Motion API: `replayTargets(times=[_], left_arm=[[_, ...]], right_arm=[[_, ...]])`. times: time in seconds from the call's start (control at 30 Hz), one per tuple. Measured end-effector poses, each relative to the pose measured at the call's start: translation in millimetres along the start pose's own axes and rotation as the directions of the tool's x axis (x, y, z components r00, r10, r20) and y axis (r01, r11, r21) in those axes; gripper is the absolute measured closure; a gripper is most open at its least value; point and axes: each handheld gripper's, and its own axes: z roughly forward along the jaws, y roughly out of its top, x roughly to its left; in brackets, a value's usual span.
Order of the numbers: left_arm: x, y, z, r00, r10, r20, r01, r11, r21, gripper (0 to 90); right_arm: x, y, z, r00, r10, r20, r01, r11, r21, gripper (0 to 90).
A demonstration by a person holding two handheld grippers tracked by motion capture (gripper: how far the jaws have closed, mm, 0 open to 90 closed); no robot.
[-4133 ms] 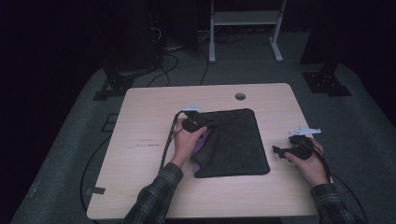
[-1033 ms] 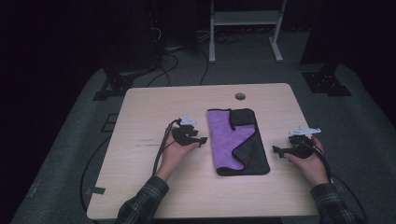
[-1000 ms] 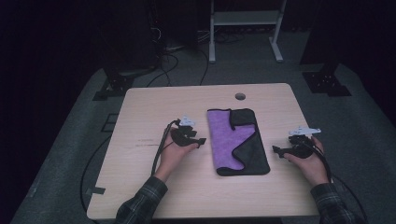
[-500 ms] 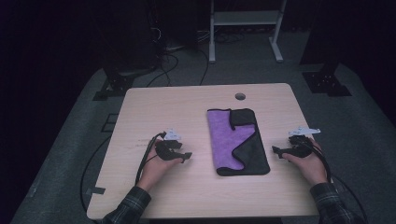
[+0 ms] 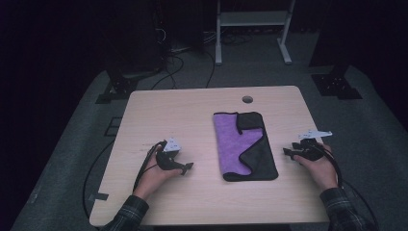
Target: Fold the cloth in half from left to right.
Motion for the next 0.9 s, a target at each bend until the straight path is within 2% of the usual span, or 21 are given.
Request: replayTargets(times=[0.13, 0.27, 0.37, 0.57, 0.6, 0.9], left_arm=[[-0.5, 0.6, 1.4, 0.9999, -0.007, -0.007, 0.008, 0.9999, 0.015, 4.4], [-0.8, 0.9, 2.5, 1.0, -0.004, -0.001, 0.004, 0.9998, 0.021, 0.0], [-0.9, 1.1, 2.7, 1.0, -0.001, 0.0, 0.001, 0.9996, 0.027, 0.0], [-0.9, 1.1, 2.5, 1.0, -0.001, 0.001, 0.001, 0.9996, 0.03, 0.0], [-1.0, 1.1, 2.5, 1.0, -0.001, 0.001, 0.001, 0.9996, 0.03, 0.0], [-0.9, 1.1, 2.5, 1.0, -0.001, 0.001, 0.001, 0.9996, 0.029, 0.0]], right_arm=[[0.3, 5.3, -4.2, 0.9992, 0.007, -0.04, -0.007, 1.0, -0.013, 55.7], [2.1, 10.9, -5.7, 0.9984, -0.005, -0.057, 0.003, 1.0, -0.03, 56.9], [6.6, 23.0, -7.7, 0.9959, -0.042, -0.08, 0.037, 0.997, -0.063, 58.1], [16.0, 43.8, -9.2, 0.9912, -0.083, -0.103, 0.074, 0.993, -0.091, 58.0], [17.7, 46.9, -8.4, 0.9907, -0.084, -0.107, 0.073, 0.992, -0.106, 58.1], [38.2, 71.1, 8.3, 0.9769, -0.133, -0.167, 0.116, 0.988, -0.106, 56.6]])
